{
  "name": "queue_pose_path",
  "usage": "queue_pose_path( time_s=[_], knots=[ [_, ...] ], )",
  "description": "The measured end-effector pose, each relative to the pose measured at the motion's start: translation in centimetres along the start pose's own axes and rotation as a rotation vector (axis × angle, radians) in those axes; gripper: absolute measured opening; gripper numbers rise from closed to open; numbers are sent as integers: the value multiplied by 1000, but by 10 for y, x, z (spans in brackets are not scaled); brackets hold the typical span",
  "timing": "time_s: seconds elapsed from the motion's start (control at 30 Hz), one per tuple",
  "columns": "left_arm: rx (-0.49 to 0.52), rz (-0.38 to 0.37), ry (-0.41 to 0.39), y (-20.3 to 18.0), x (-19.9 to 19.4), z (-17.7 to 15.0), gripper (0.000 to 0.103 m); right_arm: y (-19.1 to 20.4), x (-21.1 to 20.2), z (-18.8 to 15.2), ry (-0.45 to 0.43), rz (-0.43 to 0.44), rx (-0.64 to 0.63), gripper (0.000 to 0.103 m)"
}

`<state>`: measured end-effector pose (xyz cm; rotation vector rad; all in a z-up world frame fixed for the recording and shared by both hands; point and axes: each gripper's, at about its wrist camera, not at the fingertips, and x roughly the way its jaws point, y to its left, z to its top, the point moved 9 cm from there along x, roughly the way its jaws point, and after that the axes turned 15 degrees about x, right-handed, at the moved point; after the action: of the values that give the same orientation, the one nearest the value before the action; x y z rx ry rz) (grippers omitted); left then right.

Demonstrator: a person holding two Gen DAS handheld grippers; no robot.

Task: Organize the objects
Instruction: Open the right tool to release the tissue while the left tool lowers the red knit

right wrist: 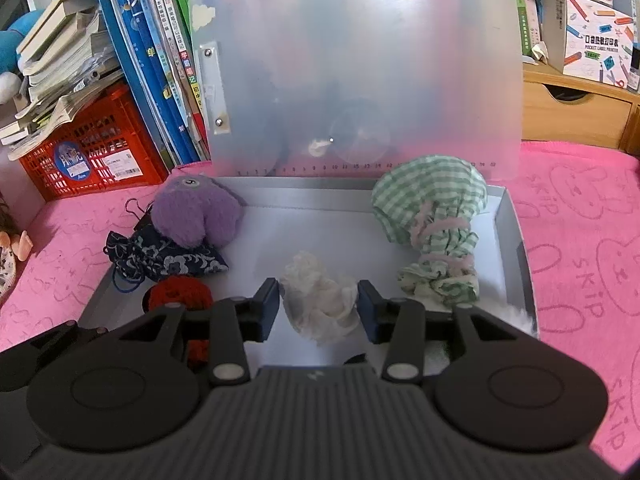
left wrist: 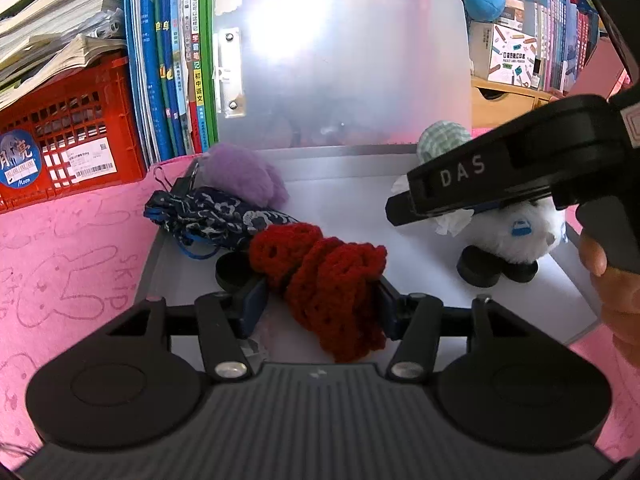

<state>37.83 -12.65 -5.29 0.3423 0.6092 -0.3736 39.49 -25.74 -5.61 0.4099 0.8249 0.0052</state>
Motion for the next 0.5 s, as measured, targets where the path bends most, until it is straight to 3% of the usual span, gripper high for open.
queue_pose_path(
  time_s=[0.17,0.33,0.5],
  knots=[
    [-4,-1,0,-1,0,-1,62,1,1,-1,6,1,-3,50],
    [-23,-17,4,0,0,0,67,5,-2,-1,15,25,0,66],
    [-45,-33,9,-2,-2,1,73,8,-8,0,6,22,-9,67]
  ],
)
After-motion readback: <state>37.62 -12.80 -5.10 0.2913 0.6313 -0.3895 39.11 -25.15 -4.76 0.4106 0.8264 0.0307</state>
